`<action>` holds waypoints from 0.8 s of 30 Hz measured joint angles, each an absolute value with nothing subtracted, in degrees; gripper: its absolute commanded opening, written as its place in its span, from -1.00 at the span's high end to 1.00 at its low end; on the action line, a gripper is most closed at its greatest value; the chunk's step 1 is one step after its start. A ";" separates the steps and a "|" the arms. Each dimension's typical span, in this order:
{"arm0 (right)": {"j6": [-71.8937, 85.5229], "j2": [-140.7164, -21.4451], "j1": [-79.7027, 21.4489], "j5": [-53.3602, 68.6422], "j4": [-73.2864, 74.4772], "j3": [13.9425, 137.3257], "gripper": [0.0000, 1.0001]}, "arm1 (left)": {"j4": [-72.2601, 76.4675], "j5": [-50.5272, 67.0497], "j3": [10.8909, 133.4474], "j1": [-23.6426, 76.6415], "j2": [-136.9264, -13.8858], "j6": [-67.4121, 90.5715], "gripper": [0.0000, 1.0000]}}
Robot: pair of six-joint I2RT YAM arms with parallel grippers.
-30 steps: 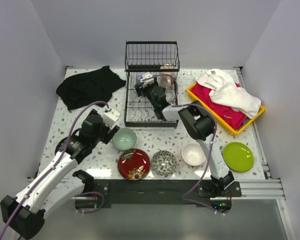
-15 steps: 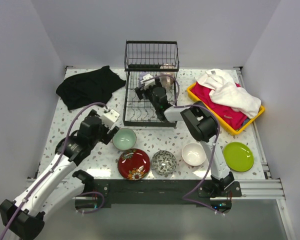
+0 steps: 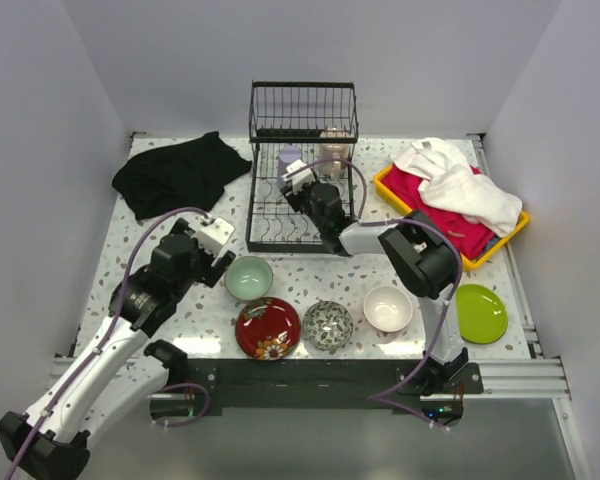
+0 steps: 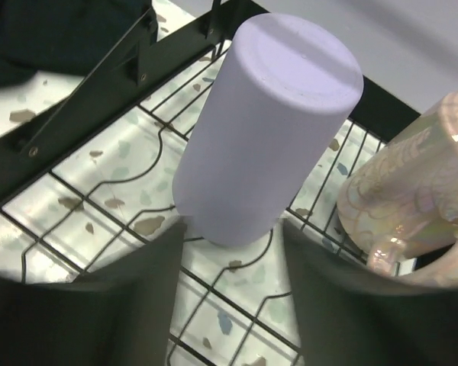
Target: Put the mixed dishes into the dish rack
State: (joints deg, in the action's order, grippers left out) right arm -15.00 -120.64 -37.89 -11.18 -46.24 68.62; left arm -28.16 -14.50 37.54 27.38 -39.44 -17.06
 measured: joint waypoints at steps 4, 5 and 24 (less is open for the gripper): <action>-15.53 -118.80 -37.87 -11.07 -45.10 67.09 1.00 | -27.53 -14.17 36.45 27.31 -38.41 -17.06 -0.85; -15.70 -118.83 -37.87 -11.05 -45.10 67.09 1.00 | -27.40 -14.06 36.16 27.20 -38.28 -17.06 -0.85; -20.49 -137.69 -37.80 -11.46 -48.01 86.37 1.00 | -26.87 -13.85 34.76 26.26 -40.18 -17.08 -0.85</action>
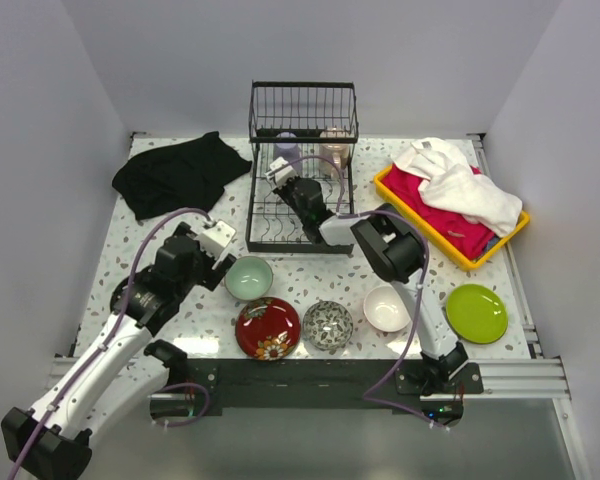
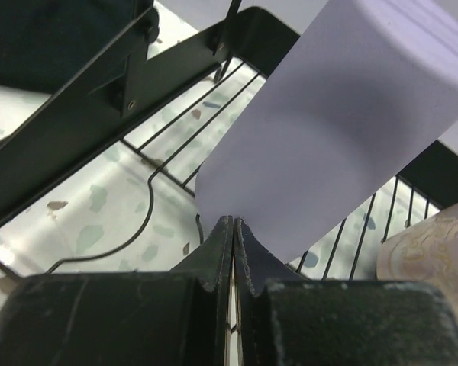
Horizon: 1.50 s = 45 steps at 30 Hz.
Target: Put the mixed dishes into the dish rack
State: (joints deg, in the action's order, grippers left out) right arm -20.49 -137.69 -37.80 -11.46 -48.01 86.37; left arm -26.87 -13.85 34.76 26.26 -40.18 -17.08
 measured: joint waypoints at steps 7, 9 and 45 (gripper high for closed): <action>-21.91 -138.23 -37.69 -12.51 -49.30 88.05 1.00 | -26.83 -13.82 34.79 26.26 -39.97 -17.08 -0.86; -21.76 -136.55 -37.71 -11.94 -48.05 86.21 0.98 | -26.94 -13.72 34.81 26.26 -39.55 -17.08 -0.86; -11.42 -64.62 -36.84 -0.54 38.59 64.14 -0.72 | -48.88 23.92 60.12 28.64 -64.77 -22.57 -0.36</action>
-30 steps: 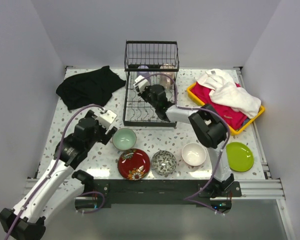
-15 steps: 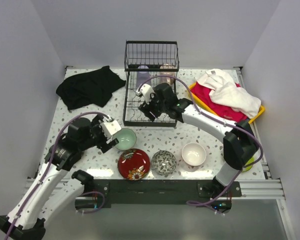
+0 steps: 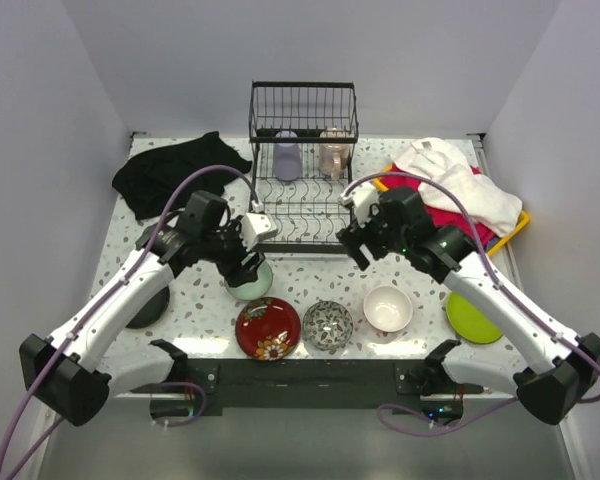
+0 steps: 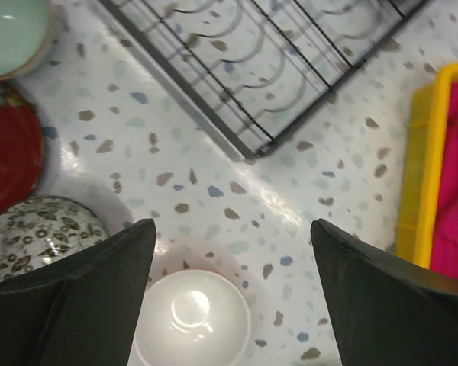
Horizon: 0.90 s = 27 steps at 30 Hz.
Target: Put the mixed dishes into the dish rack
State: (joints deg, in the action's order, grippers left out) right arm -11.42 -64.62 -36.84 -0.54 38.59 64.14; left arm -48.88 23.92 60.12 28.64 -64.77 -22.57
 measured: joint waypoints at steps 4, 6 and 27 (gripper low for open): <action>-9.54 -61.98 -27.70 -2.52 39.55 63.20 -0.73 | -47.07 23.97 61.52 28.53 -67.20 -12.88 -0.25; -9.43 -61.01 -26.33 -3.36 39.55 63.07 -0.73 | -46.33 23.88 61.52 28.12 -69.17 -7.94 -0.23; -9.69 -61.89 -26.61 -3.25 38.11 60.71 -0.80 | -43.77 13.04 59.55 37.89 -82.37 8.29 -0.15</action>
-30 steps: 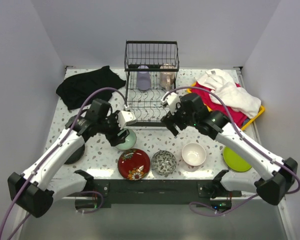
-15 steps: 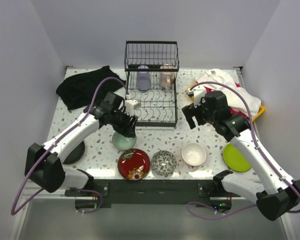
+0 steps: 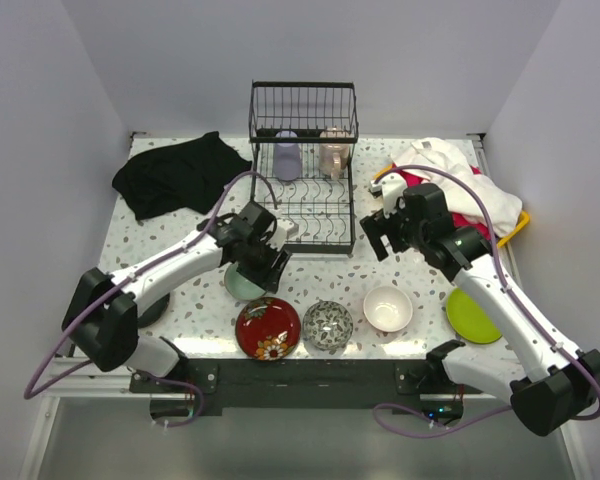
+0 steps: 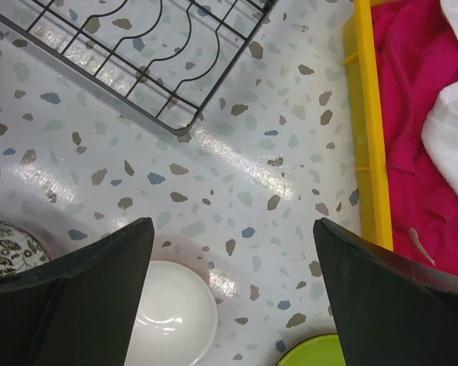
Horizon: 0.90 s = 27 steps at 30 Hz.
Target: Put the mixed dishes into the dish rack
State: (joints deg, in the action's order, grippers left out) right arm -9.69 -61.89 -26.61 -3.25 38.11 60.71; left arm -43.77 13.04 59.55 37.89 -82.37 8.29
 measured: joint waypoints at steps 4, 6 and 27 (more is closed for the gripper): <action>-10.13 -61.87 -26.61 -3.27 37.76 60.71 -0.80 | -43.51 8.40 59.79 39.33 -85.58 9.06 -0.13; -10.48 -61.87 -26.61 -3.27 37.71 60.71 -0.81 | -43.40 5.72 60.29 40.80 -86.74 9.28 -0.10; -11.92 -61.14 -26.61 -3.27 36.84 59.20 -0.82 | -44.12 -9.23 63.57 47.77 -91.26 5.74 0.26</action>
